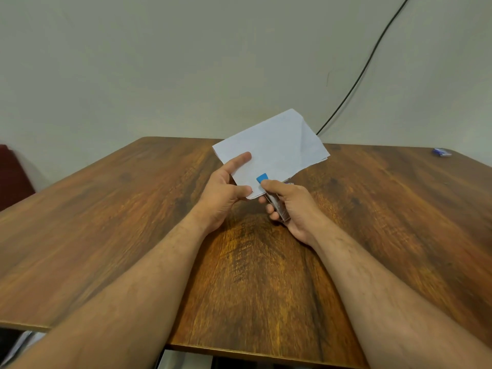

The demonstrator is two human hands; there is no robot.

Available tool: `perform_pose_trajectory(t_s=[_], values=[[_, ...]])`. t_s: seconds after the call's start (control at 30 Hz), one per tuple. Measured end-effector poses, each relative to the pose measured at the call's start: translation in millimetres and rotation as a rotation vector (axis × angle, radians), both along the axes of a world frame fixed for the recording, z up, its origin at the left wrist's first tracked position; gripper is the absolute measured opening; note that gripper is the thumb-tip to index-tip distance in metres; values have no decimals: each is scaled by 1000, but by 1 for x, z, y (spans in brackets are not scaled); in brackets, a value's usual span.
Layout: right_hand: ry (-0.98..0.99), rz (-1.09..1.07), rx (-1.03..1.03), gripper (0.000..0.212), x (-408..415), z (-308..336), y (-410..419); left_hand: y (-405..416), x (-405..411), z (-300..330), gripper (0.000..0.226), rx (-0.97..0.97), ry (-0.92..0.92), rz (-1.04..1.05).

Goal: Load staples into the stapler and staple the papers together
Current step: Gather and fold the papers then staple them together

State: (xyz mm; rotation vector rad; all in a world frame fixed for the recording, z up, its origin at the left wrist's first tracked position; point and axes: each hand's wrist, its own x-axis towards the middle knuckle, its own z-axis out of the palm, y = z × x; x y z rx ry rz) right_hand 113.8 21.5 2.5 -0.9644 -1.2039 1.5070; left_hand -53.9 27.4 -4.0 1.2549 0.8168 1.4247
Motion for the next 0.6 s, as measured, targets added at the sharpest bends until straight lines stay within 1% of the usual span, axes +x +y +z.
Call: perform_pose_trajectory(t_s=[0.13,0.2,0.33,0.6], values=[[-76,11,47,38,-3,0,-1,2,-1,-3,73,17,8,-17],[-100,2,47,40,-3,-1,-1,4,-1,-3,74,19,18,-12],[-118,-45,45,41,-5,-2,1,4,-2,-3,74,17,2,-14],[-155,-68,49,43,-4,-3,2,3,-2,-2,74,0,2,-35]])
